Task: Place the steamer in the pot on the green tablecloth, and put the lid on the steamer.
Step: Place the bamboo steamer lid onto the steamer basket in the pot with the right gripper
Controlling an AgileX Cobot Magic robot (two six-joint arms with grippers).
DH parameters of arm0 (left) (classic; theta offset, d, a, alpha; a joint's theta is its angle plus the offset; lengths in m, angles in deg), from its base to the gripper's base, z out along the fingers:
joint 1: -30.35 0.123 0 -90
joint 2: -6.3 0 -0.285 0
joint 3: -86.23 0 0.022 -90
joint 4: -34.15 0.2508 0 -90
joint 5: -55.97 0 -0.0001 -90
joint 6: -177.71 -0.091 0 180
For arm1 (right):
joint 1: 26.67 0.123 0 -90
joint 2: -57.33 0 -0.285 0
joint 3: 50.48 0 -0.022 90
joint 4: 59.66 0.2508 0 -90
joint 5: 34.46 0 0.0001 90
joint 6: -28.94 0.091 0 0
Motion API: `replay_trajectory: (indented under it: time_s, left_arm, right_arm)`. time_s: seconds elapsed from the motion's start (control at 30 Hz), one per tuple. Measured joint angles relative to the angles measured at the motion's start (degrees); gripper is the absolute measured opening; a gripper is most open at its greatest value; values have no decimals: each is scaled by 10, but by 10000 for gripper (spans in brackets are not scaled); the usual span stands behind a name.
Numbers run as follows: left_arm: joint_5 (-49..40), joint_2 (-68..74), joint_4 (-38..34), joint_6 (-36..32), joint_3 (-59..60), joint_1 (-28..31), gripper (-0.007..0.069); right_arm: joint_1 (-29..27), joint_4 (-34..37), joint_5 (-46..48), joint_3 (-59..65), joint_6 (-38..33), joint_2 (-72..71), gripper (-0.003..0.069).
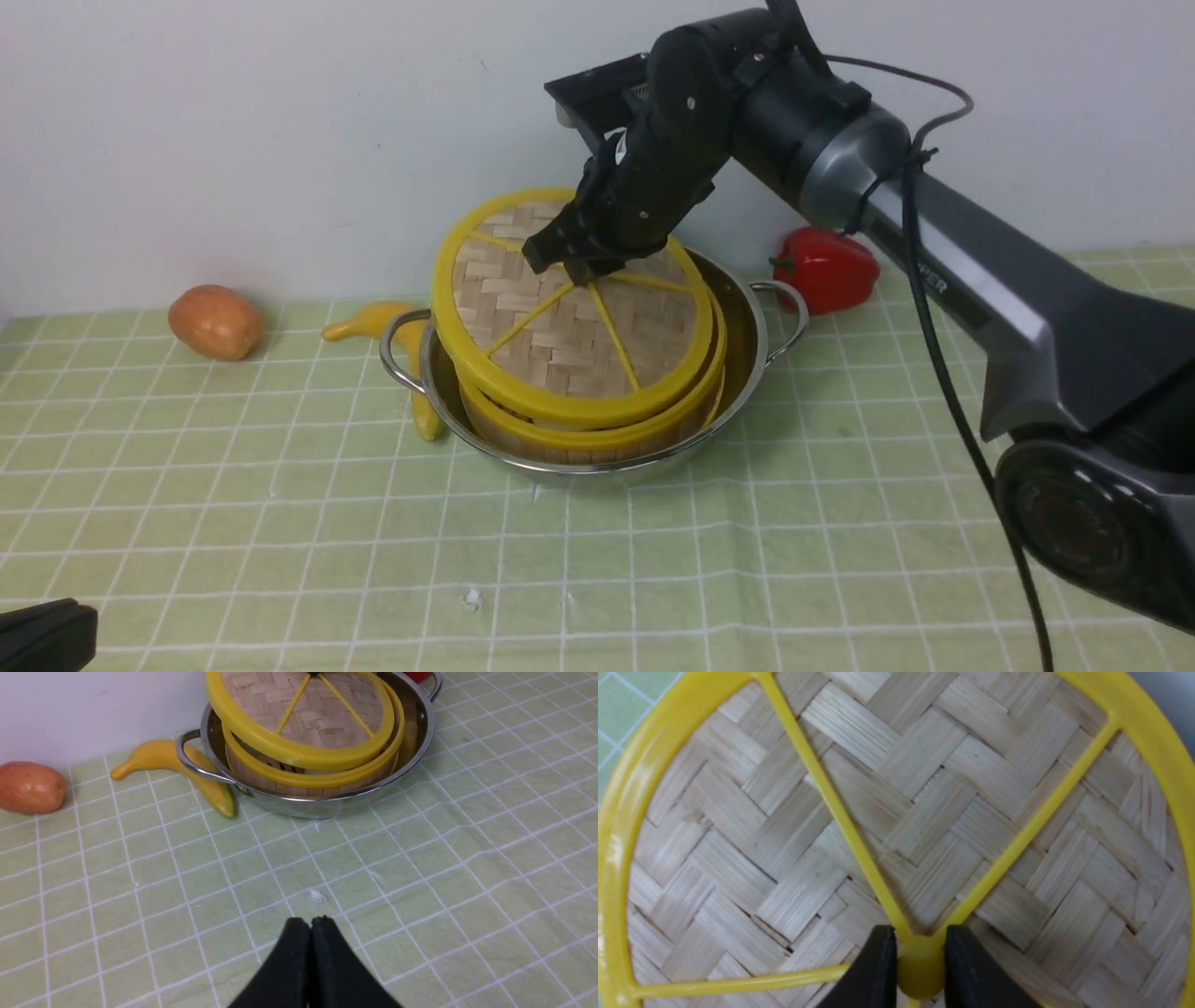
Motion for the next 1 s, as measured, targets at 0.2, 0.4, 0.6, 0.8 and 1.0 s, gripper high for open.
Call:
replay_trajectory:
  time_s: [0.2,0.4,0.6,0.8,1.0]
  left_arm:
    - [0,0,0,0,0,0,-22]
    - [0,0,0,0,0,0,-22]
    - [-1,0,0,0,0,0,-22]
    - [-2,0,0,0,0,0,-22]
    - [-2,0,0,0,0,0,-22]
  right_arm:
    - [-20,5,0,0,15,-23,145]
    - [-27,6,0,0,25,-25,145]
    - [-26,11,-1,23,26,-25,145]
    - [-26,12,2,50,14,-25,145]
    - [-25,43,1,50,-2,-25,145]
